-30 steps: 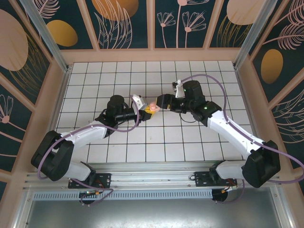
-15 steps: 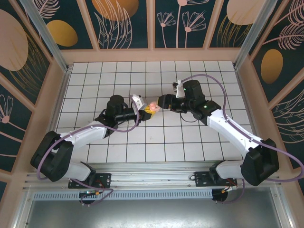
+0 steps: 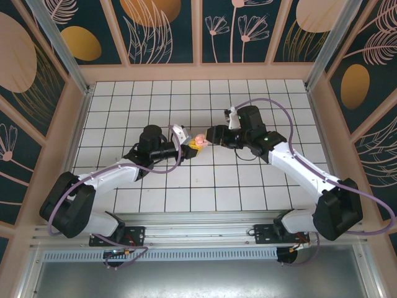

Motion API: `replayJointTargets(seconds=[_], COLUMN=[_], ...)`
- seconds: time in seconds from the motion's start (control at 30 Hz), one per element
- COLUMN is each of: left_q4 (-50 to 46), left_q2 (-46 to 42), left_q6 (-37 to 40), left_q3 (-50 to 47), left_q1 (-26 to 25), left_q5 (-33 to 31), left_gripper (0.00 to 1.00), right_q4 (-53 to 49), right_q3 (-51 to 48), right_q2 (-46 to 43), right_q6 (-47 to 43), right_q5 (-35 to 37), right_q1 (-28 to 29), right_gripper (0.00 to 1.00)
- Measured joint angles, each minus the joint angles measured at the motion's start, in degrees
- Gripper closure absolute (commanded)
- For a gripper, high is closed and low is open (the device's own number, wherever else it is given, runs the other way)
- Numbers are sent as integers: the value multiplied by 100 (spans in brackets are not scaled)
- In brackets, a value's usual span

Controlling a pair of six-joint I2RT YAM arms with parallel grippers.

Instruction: Insert wireless bluetooth earbuds into charging case

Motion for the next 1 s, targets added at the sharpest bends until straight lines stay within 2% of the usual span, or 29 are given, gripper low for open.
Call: replayJointTargets(seconds=[0.5,0.77,1.0], left_q4=[-144,-164,-131], left_q2=[-4,-20,-70], left_q6=[-48,-48,-44], left_q3=[-11,-17,-17], left_q1=[0,0,0], left_q5=[2,0,-4], left_gripper=[90,90,90], right_q4=[-57,-50,-50], right_q3=[-87,-98,-103], right_q2=[0,-11,-120], right_q6=[-66,-118,-264], right_q5=[503,531,531], right_q1=[214,238,195], right_gripper=[49,49,39])
